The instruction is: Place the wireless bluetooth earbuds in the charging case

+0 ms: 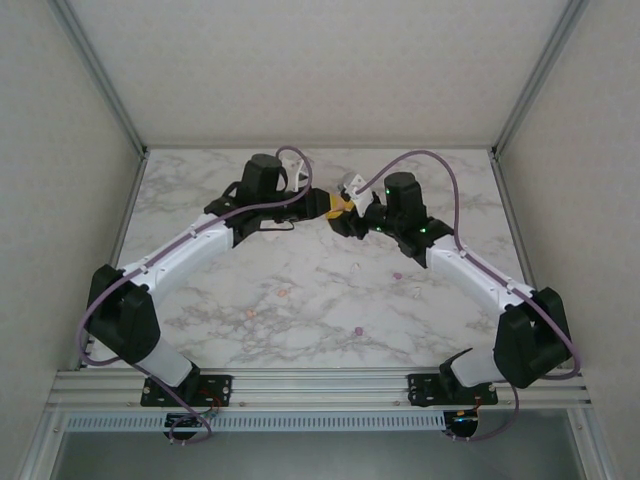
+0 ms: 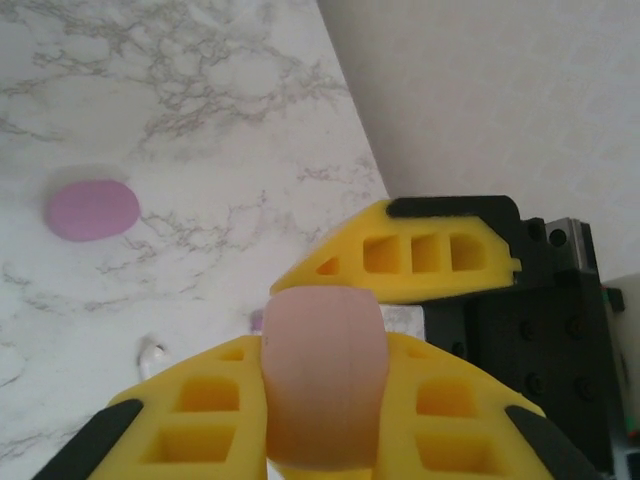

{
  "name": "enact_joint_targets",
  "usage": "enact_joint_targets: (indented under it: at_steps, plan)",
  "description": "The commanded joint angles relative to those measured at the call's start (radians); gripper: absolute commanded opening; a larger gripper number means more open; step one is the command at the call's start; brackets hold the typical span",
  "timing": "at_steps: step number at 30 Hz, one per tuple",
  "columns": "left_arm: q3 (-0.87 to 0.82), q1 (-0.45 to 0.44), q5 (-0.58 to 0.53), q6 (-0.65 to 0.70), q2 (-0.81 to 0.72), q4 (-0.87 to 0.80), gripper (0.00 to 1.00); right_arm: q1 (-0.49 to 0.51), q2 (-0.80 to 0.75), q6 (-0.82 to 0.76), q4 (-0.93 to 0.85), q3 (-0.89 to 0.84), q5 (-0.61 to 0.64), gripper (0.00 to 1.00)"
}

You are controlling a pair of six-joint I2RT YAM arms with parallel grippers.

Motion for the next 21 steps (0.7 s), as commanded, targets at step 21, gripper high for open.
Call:
enact_joint_targets:
  at_steps: [21]
  plan:
    - [-0.098, 0.053, 0.126, -0.384, -0.084, 0.342, 0.07, -0.090, 0.008, 0.094, 0.399, -0.062, -0.247, 0.54]
